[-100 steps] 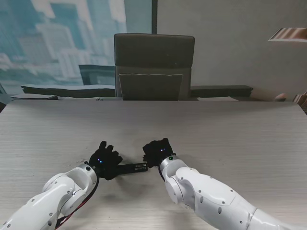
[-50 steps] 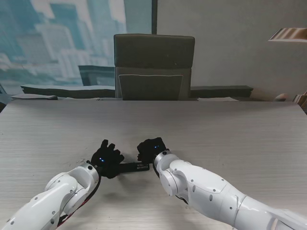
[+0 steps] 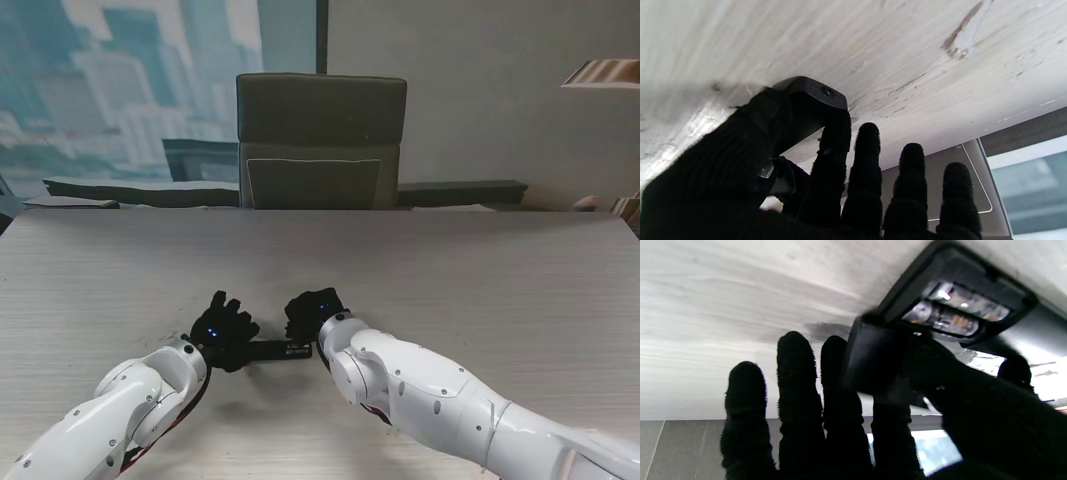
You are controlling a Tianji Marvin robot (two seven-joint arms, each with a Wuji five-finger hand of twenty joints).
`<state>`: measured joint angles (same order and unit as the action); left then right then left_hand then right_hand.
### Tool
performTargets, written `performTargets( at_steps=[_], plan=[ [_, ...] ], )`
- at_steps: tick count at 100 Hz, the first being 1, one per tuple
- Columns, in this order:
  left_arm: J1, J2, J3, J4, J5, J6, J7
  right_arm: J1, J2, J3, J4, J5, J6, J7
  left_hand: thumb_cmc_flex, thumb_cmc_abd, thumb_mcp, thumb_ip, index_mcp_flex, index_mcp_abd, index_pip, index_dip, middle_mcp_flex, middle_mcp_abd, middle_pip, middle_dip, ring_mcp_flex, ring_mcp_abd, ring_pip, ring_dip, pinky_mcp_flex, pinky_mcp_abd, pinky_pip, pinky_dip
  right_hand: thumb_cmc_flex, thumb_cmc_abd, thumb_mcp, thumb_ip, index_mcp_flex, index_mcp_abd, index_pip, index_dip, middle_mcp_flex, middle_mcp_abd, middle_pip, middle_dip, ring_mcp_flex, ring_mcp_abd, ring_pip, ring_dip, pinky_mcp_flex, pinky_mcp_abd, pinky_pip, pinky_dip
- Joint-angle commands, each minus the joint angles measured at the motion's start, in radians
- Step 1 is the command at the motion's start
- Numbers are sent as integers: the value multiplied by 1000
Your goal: Install the batteries into the remote control and close the cover
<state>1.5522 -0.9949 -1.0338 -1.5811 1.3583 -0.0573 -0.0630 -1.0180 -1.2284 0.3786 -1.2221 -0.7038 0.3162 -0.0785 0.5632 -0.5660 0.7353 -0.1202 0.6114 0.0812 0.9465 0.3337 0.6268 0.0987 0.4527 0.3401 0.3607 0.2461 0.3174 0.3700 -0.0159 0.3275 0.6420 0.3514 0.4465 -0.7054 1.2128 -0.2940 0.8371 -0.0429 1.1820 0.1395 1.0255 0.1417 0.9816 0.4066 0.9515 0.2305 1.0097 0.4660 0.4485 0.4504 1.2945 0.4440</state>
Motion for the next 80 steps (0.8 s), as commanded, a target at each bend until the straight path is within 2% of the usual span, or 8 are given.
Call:
performTargets(
  at_steps=[1,18,31,64,80],
  plan=[
    [8,0,7,17,2,5,-26,-10,2,-4,-7,1,-1,20,132,42,73,59,89,-174,106,49,-12,-11,0,9,5,-6,-1,-11,-6,14,13,-17,-79,-23,-18,4,-11,37,-92,22,-31,25,-5,25,-26,-3,-11,11,-18,9,-12,-7],
    [10,0,6,16,3,6,-25,-13,4,0,-12,2,0,23,133,39,74,59,90,-172,106,47,-11,-10,1,9,5,-5,-1,-11,-6,14,13,-17,-119,-21,-21,56,-11,57,-149,80,-51,31,-6,28,-42,-2,-19,16,-31,12,-22,-10],
    [10,0,6,16,3,6,-25,-16,7,6,-19,1,0,26,133,40,74,59,91,-173,107,47,-11,-11,1,9,5,-5,-1,-11,-6,14,13,-17,-123,-24,-21,68,-12,62,-159,96,-55,32,-7,29,-47,-1,-21,17,-35,12,-25,-11],
    [12,0,4,14,3,4,-27,-42,23,31,-54,-19,2,24,133,39,76,59,93,-169,107,46,-11,-12,1,9,5,-5,0,-11,-6,14,13,-17,-79,-40,-7,25,-19,59,-141,88,-48,30,-3,30,-39,-3,-19,19,-32,13,-25,-11],
    [12,0,4,13,5,3,-27,-60,33,46,-79,-37,-1,22,132,40,76,59,93,-167,107,46,-10,-11,2,9,5,-5,0,-11,-5,14,13,-17,-76,-40,-5,20,-18,57,-133,78,-45,30,-4,30,-36,-2,-18,19,-31,14,-25,-11]
  ],
)
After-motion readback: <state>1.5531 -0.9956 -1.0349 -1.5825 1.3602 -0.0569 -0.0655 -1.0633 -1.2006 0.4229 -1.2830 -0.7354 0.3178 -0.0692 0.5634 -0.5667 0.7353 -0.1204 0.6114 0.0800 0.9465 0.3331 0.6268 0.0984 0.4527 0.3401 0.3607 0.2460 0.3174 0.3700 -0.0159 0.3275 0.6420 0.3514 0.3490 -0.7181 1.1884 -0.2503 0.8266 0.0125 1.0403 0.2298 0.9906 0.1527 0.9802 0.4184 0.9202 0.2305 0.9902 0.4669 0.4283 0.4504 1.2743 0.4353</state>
